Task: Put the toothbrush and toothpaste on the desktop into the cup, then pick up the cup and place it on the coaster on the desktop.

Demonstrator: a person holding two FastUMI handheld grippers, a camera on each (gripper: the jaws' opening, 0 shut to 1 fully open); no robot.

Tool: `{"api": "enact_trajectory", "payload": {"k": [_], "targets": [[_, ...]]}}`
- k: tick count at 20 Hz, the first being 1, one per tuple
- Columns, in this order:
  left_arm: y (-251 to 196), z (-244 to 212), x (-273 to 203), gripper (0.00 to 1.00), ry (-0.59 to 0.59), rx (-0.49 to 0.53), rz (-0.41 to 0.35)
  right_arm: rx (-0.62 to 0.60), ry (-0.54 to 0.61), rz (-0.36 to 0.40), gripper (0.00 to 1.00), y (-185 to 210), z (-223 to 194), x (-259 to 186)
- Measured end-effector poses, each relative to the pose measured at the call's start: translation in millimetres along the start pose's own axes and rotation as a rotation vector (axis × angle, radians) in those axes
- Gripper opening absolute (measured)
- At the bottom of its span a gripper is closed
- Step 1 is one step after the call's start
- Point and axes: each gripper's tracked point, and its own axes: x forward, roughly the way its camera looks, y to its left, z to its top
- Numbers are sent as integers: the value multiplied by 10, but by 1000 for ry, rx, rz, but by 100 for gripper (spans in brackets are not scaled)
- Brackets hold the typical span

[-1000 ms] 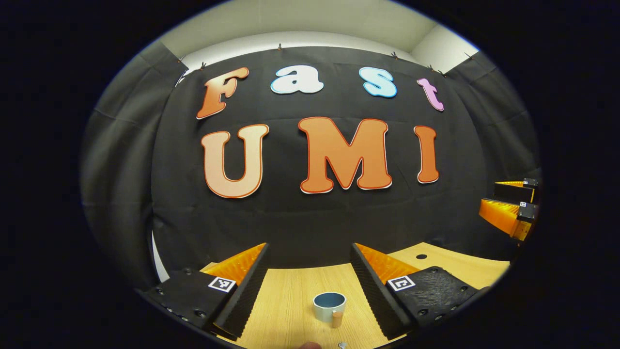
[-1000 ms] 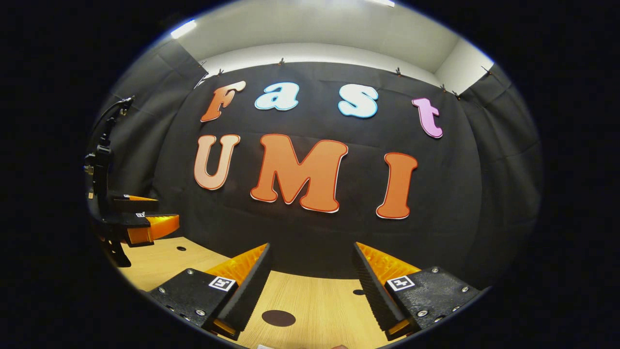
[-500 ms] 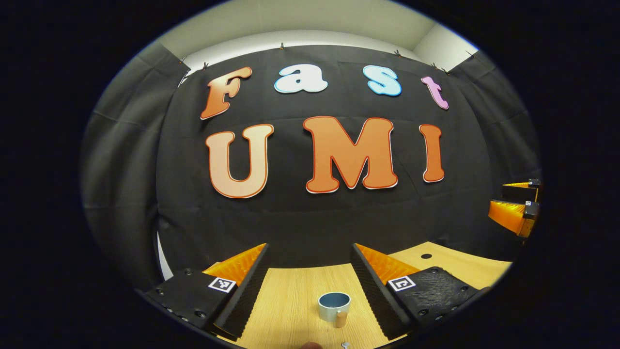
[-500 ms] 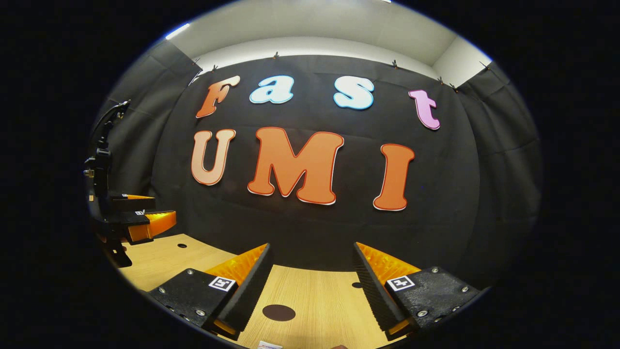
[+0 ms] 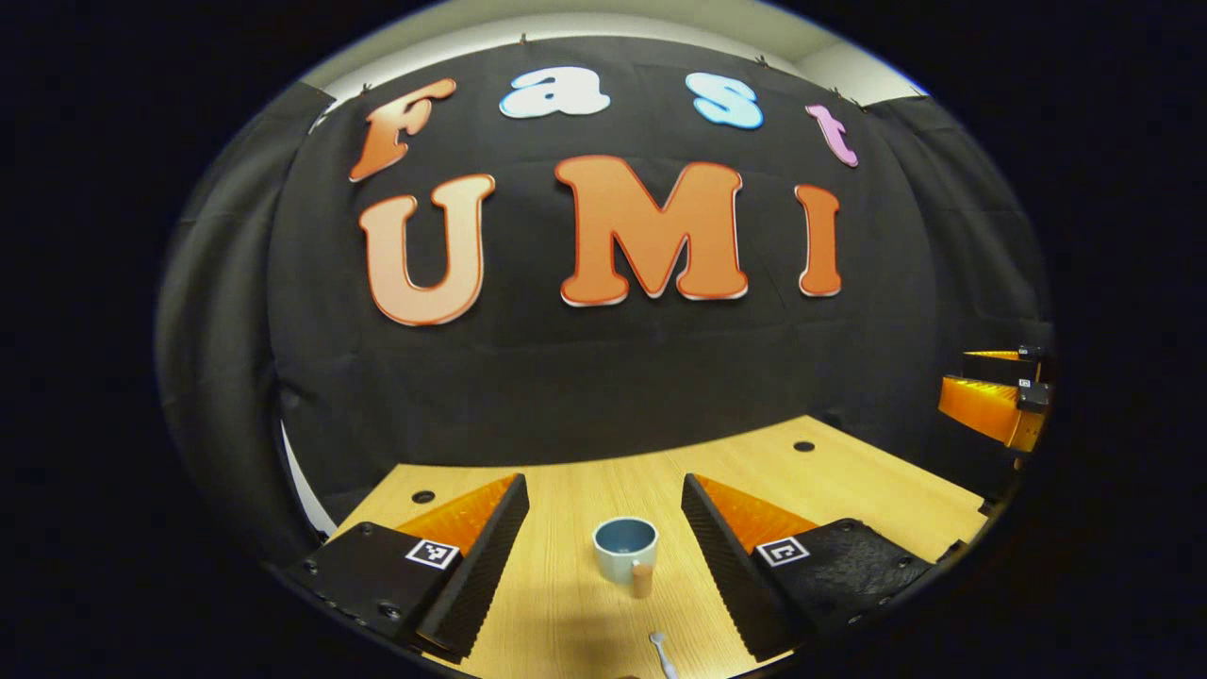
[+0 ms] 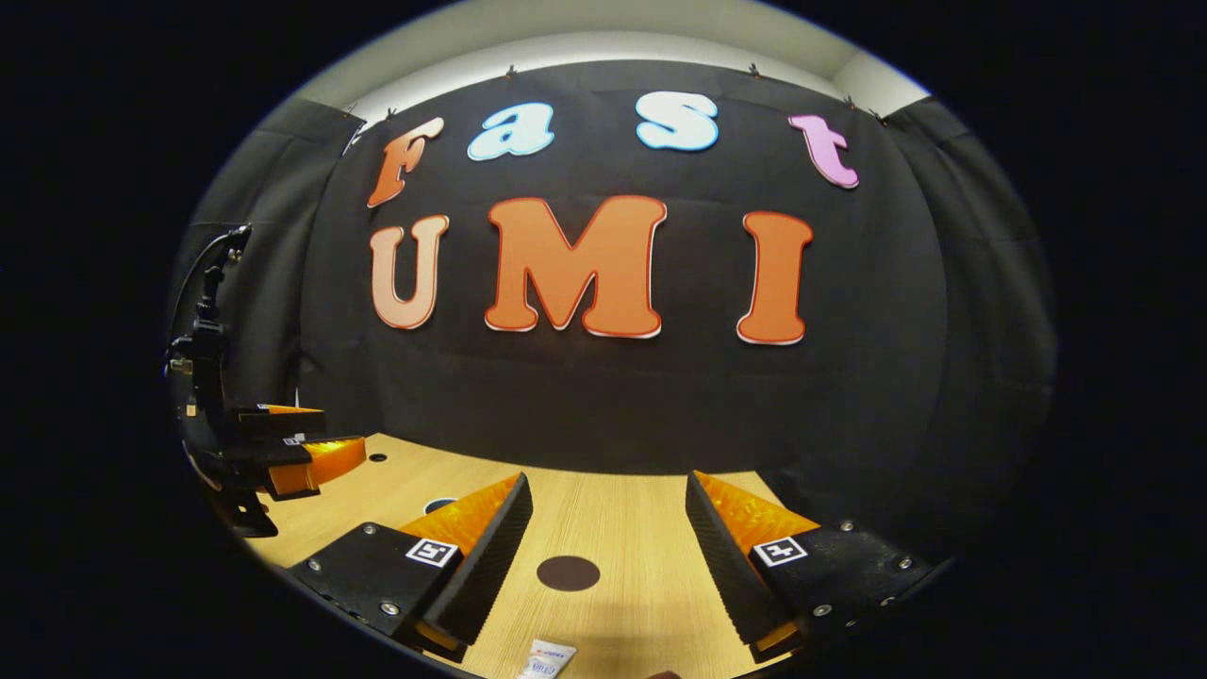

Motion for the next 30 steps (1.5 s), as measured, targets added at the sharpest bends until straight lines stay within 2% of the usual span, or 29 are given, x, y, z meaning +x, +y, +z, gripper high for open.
{"api": "enact_trajectory", "payload": {"k": [2, 6, 9, 13, 15, 19, 25, 27, 30], "targets": [[-92, -187, 49, 98, 76, -28, -43, 4, 68, 8, 98, 24, -149, 24], [-160, -515, 143, 98, 208, -21, -67, -37, 188, 23, 98, 80, -481, 59], [-277, -777, 148, 99, 319, -40, -108, -38, 311, 83, 96, 242, -838, 44], [-234, -985, 168, 99, 447, -48, -82, -29, 472, 119, 94, 327, -1243, 34], [-261, -1153, 177, 99, 557, -37, -94, -47, 551, 133, 92, 363, -1371, -30], [-293, -1257, 152, 96, 731, -29, -131, -65, 659, 146, 89, 473, -1608, -26], [-308, -1277, 108, 96, 983, -106, -199, -109, 821, 151, 82, 480, -2013, -232], [-211, -1202, 199, 94, 1035, -113, -190, -114, 878, 156, 80, 518, -2197, -295], [-133, -1224, 243, 85, 1109, -127, -172, -137, 946, 166, 78, 577, -2498, -363]]}}
